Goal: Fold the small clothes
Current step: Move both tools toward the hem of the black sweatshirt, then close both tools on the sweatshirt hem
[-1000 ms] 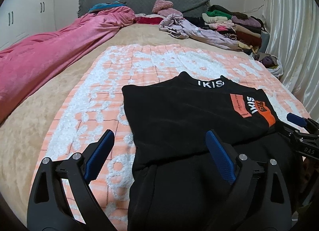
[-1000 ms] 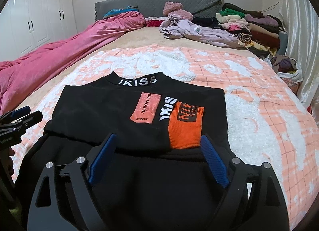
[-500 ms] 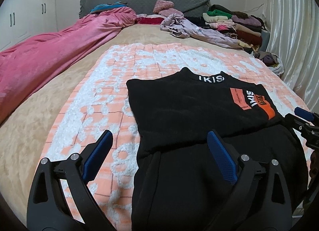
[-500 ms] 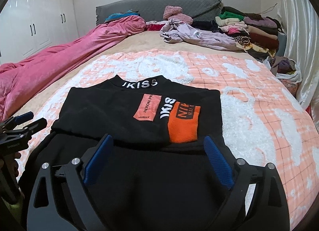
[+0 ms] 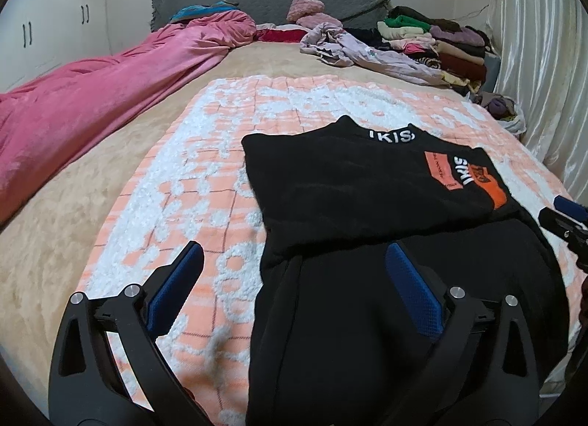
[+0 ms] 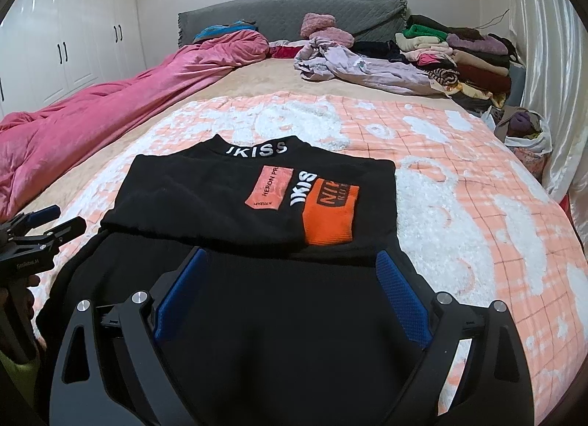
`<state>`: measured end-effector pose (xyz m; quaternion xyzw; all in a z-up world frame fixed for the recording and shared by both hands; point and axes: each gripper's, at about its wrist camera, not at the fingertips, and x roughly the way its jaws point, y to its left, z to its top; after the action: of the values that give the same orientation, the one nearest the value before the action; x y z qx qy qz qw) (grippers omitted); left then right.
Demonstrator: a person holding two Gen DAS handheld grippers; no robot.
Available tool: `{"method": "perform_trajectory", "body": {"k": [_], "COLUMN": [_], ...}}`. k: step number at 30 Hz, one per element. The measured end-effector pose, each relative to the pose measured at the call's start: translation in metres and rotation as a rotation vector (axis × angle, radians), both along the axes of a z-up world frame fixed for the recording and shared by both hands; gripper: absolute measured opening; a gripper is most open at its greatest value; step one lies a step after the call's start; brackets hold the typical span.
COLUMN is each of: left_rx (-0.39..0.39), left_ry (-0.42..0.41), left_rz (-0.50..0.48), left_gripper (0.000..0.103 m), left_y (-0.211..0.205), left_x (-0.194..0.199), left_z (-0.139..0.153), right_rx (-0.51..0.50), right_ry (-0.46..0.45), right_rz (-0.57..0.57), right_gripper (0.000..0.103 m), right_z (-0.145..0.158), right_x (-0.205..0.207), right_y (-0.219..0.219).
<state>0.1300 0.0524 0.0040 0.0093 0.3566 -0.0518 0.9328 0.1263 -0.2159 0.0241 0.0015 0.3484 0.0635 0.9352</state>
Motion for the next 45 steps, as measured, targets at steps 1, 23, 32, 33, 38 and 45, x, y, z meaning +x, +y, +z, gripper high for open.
{"method": "perform_trajectory", "body": {"k": [1, 23, 32, 33, 38, 45], "left_rx": [0.009, 0.035, 0.0, -0.009, -0.046, -0.076], "left_ry": [-0.001, 0.143, 0.201, 0.211, 0.252, 0.287], "left_rz": [0.0, -0.037, -0.034, -0.031, -0.02, -0.042], "left_gripper": [0.093, 0.093, 0.093, 0.093, 0.093, 0.082], "left_y": [-0.001, 0.006, 0.021, 0.025, 0.038, 0.042], "left_x": [-0.002, -0.038, -0.058, -0.06, -0.075, -0.097], "left_z": [0.0, -0.014, -0.017, -0.018, -0.023, -0.031], "right_rx": [0.0, -0.003, -0.003, -0.003, 0.004, 0.003], "right_ry": [0.002, 0.061, 0.085, 0.085, 0.094, 0.107], "right_rz": [0.0, -0.008, -0.025, -0.027, -0.039, -0.043], "right_gripper": [0.092, 0.092, 0.092, 0.092, 0.092, 0.092], "right_z": [0.0, -0.02, -0.026, -0.026, -0.029, -0.034], "right_x": [-0.001, -0.042, -0.067, -0.069, -0.085, -0.102], "right_y": [-0.001, -0.027, -0.047, -0.049, -0.061, -0.071]}}
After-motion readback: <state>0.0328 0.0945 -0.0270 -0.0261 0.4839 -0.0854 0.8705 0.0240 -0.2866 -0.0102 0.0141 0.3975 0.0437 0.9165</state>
